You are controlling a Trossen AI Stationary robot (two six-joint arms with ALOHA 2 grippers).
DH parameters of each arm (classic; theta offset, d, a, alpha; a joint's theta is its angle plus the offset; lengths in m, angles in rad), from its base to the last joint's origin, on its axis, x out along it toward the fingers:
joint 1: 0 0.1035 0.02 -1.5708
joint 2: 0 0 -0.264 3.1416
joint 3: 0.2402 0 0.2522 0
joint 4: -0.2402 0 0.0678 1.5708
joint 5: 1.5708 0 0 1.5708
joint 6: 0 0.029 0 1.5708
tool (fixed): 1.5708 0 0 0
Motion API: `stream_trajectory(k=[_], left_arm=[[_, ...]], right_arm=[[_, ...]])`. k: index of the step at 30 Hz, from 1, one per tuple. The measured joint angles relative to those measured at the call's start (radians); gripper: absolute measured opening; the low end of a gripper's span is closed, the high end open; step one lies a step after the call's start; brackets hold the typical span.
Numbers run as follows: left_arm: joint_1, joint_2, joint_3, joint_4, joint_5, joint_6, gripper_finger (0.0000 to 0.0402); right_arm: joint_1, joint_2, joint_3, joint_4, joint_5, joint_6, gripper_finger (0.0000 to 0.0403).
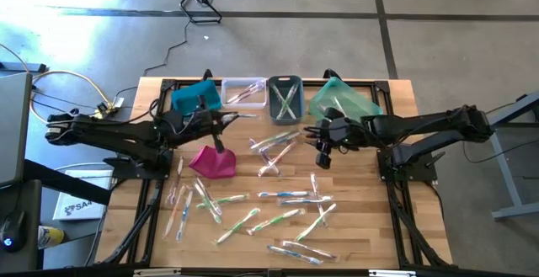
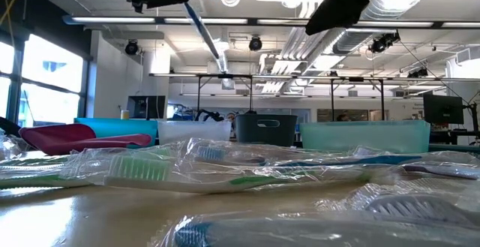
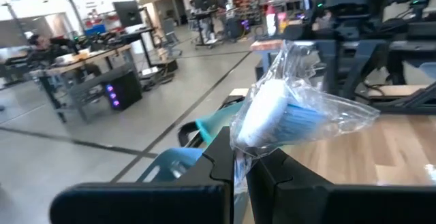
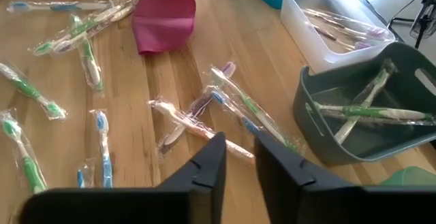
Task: Pick & Place Toothbrushes
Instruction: Put the blue toothbrush into the blue bin
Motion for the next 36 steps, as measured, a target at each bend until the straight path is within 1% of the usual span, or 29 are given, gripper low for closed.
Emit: stream_trajectory(k=[5, 9, 11, 13, 17, 20, 22, 27, 29, 31, 36], left_arm=[[0.000, -0.042, 0.000, -0.059, -0.023, 0.000, 0.0008], [0.000, -0.063, 0.000, -0.092, -0.052, -0.001, 0.0008], [0.000, -0.072, 0.000, -0.118, -0.095, -0.001, 0.0008], [0.000, -0.079, 0.001, -0.145, -0.162, -0.002, 0.0008], [0.000, -0.082, 0.001, -0.187, -0.288, -0.009, 0.0008], [0.000, -0.082, 0.001, -0.193, -0.348, -0.009, 0.0008], [0.000, -0.082, 0.001, -0.194, -0.368, -0.009, 0.0008], [0.001, -0.082, 0.001, -0.215, -0.382, -0.009, 0.0008], [0.018, -0.082, 0.001, -0.224, -0.374, -0.010, 0.0008], [0.051, -0.082, 0.002, -0.244, -0.330, -0.020, 0.0008], [0.180, -0.082, 0.061, -0.401, -0.133, -0.109, 0.0008]], right_arm=[[-0.002, 0.000, 0.000, 0.000, 0.001, 0.000, 0.0014], [-0.002, 0.000, 0.000, 0.008, 0.020, -0.002, 0.0007], [-0.002, 0.000, 0.000, 0.012, 0.051, 0.000, 0.0007], [-0.002, 0.000, 0.000, 0.022, 0.079, 0.000, 0.0005], [-0.003, 0.000, 0.000, 0.024, 0.089, 0.000, 0.0003], [-0.007, 0.000, 0.000, 0.024, 0.088, 0.000, 0.0003], [-0.017, 0.000, 0.000, 0.024, 0.088, 0.000, 0.0003], [-0.056, 0.022, 0.000, 0.030, 0.087, 0.000, 0.0004], [-0.074, 0.044, 0.000, 0.047, 0.074, 0.000, 0.0004], [-0.094, 0.062, 0.001, 0.056, 0.070, -0.002, 0.0004], [-0.144, 0.121, 0.000, 0.090, 0.043, -0.058, 0.0004]])
